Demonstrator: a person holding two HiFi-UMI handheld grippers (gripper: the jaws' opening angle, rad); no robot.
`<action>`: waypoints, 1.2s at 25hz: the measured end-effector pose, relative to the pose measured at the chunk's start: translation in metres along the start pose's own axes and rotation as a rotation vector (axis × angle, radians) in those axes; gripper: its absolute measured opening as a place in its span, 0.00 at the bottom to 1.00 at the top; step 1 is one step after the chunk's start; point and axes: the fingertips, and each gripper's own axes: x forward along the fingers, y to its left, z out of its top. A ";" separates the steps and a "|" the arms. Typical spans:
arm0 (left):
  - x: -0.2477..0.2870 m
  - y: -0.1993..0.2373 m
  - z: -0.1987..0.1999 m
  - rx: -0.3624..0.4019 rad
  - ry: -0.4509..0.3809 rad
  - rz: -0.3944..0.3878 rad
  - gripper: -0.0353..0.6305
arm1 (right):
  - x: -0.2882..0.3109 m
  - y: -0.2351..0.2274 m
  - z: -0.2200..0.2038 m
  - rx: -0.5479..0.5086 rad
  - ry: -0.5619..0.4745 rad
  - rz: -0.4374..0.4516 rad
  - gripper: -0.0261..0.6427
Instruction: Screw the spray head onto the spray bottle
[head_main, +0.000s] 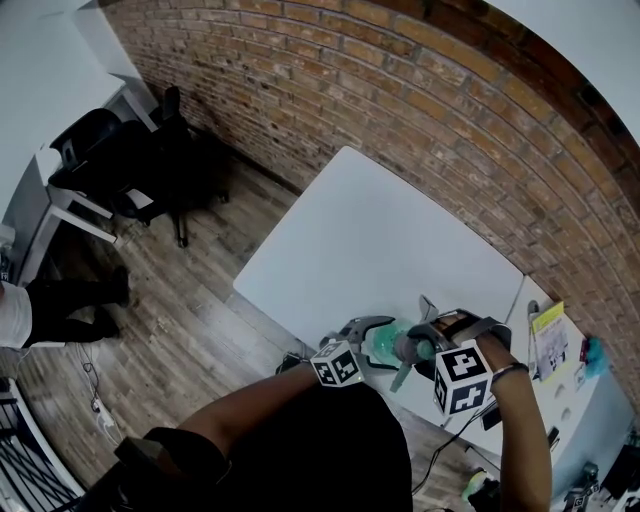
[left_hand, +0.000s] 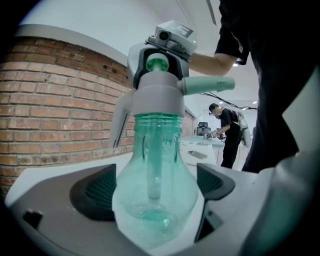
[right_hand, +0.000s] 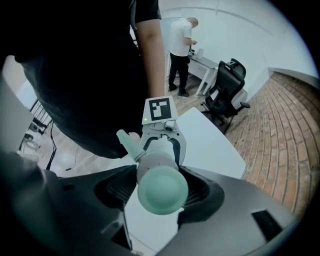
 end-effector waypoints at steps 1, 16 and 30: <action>0.000 0.000 0.000 -0.001 0.000 0.000 0.79 | 0.000 -0.001 -0.001 0.045 0.001 -0.018 0.44; 0.000 -0.001 -0.001 -0.010 0.008 0.009 0.79 | -0.044 -0.010 -0.017 0.920 -0.170 -0.441 0.44; 0.006 -0.002 0.000 -0.005 0.003 -0.025 0.79 | -0.014 -0.014 -0.025 1.433 -0.277 -0.535 0.44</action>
